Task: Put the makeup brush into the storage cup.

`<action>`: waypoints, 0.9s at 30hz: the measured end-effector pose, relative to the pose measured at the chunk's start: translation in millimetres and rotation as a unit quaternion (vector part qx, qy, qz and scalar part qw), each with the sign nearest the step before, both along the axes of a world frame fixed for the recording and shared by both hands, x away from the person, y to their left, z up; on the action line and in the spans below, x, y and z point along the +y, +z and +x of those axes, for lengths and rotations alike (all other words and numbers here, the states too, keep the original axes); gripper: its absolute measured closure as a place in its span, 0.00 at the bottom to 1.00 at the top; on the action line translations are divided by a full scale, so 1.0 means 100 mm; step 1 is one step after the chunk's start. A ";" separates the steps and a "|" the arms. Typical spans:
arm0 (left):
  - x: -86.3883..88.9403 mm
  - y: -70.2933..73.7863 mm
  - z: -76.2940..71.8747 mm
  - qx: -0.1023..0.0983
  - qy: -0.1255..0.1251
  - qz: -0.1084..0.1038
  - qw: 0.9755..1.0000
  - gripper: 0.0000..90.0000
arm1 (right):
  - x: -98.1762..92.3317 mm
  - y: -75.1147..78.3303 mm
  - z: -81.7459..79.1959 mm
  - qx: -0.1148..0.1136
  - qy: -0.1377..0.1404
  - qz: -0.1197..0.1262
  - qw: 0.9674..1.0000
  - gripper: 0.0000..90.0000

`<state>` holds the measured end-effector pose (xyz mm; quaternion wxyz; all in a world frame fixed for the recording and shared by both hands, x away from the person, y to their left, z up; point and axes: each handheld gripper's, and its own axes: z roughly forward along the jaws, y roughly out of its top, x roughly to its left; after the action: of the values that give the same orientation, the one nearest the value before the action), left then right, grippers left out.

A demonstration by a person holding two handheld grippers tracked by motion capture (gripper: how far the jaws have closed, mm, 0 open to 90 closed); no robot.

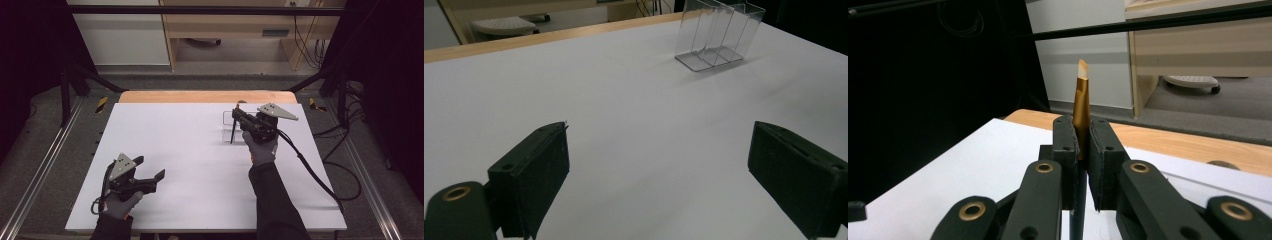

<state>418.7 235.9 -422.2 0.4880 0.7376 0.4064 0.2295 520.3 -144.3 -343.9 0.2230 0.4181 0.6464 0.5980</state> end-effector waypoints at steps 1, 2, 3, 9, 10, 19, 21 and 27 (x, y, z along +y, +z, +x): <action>0.00 0.00 0.00 0.000 0.000 0.001 1.000 0.10 | 0.00 0.00 0.01 0.001 -0.001 0.002 1.000 0.93; 0.00 0.00 0.00 0.000 0.000 0.001 1.000 0.10 | 0.00 0.00 0.01 0.001 -0.001 0.002 1.000 0.93; 0.00 0.00 0.00 0.000 -0.002 0.001 1.000 0.10 | 0.01 0.01 0.06 0.002 -0.004 0.004 1.000 0.93; 0.01 0.00 0.00 -0.001 0.000 0.001 1.000 0.10 | 0.02 0.03 0.15 0.001 -0.015 0.003 1.000 0.93; 0.01 0.00 0.00 -0.001 0.000 0.001 1.000 0.10 | 0.03 0.04 0.16 -0.001 -0.016 0.000 1.000 0.93; 0.02 0.00 0.00 0.000 0.000 0.002 1.000 0.10 | 0.06 0.12 0.29 -0.008 -0.028 -0.007 1.000 0.93; 0.03 -0.01 0.00 0.001 0.002 0.001 1.000 0.10 | 0.05 0.16 0.34 -0.010 -0.035 -0.006 0.999 0.93; 0.02 -0.01 0.00 0.002 0.000 0.002 1.000 0.10 | 0.03 0.19 0.41 -0.010 -0.045 -0.006 0.999 0.93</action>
<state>419.0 237.9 -423.1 0.4855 0.7393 0.4068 0.2285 561.1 -141.2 -325.1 0.2584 0.4396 0.6285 0.5873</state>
